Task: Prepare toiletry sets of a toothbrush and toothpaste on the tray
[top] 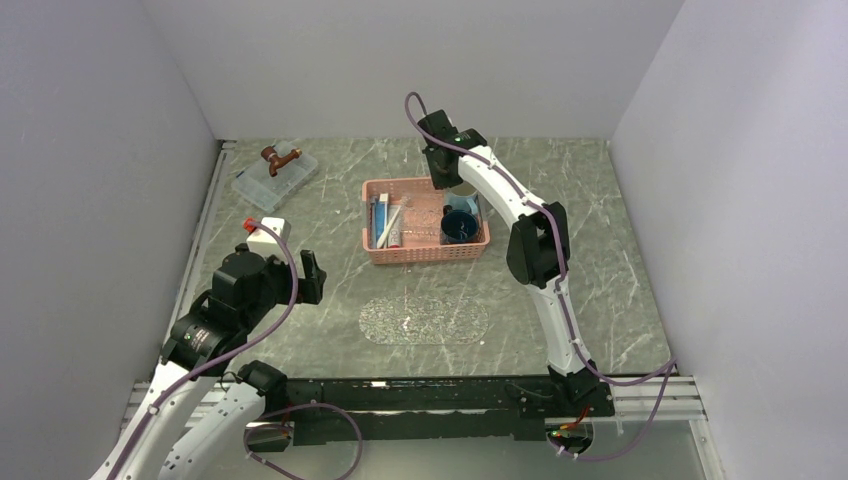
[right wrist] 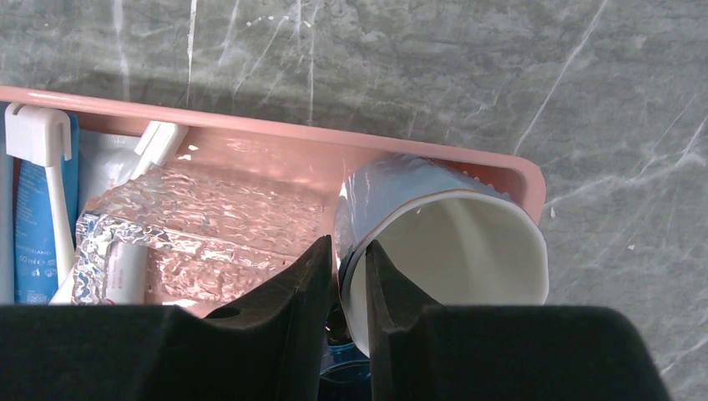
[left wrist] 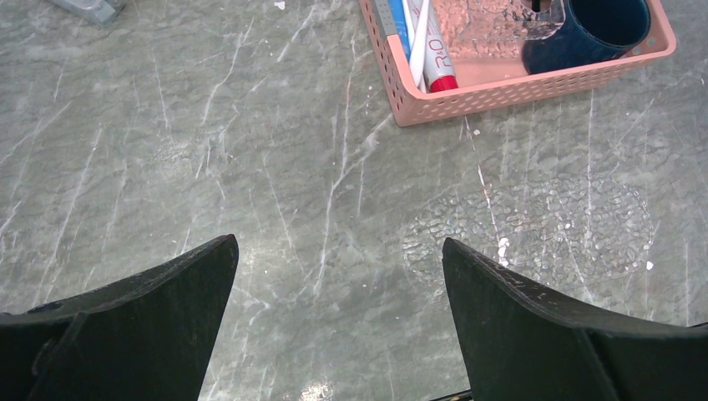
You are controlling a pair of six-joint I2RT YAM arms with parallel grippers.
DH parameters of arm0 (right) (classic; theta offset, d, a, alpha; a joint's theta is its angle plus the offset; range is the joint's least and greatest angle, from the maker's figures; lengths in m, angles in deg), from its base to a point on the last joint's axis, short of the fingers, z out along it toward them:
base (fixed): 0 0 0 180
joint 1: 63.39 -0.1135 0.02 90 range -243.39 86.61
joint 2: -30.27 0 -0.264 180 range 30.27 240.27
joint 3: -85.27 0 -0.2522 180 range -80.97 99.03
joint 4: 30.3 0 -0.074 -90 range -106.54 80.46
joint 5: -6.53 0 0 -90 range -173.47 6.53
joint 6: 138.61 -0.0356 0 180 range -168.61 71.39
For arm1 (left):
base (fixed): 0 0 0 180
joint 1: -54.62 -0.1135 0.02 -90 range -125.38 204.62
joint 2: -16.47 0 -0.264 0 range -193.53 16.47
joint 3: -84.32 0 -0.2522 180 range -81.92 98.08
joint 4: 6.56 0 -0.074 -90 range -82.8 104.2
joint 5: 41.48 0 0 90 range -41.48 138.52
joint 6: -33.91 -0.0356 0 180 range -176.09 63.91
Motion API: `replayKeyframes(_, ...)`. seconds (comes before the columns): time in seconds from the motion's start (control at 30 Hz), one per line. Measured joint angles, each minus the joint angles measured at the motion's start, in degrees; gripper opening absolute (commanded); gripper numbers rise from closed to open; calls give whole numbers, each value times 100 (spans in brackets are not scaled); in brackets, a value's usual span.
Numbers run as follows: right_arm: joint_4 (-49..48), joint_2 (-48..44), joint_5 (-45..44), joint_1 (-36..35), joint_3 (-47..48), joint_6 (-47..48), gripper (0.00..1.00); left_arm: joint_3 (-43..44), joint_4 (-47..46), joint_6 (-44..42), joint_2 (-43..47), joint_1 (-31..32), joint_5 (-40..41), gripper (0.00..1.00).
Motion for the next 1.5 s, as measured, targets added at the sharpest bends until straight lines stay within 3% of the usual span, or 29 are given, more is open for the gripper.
replayKeyframes(0.4, 9, 81, -24, -22, 28, 20, 0, 0, 0, -2, -11, 0, 2, 99)
replayKeyframes(1.03, 52, -9, -332, -101, 52, 63, 0, 0, 0, -2, -50, 0, 13, 99)
replayKeyframes(1.5, 31, -1001, -1261, -573, -90, 457, 0, 0, 0, -2, -48, 0, 20, 99)
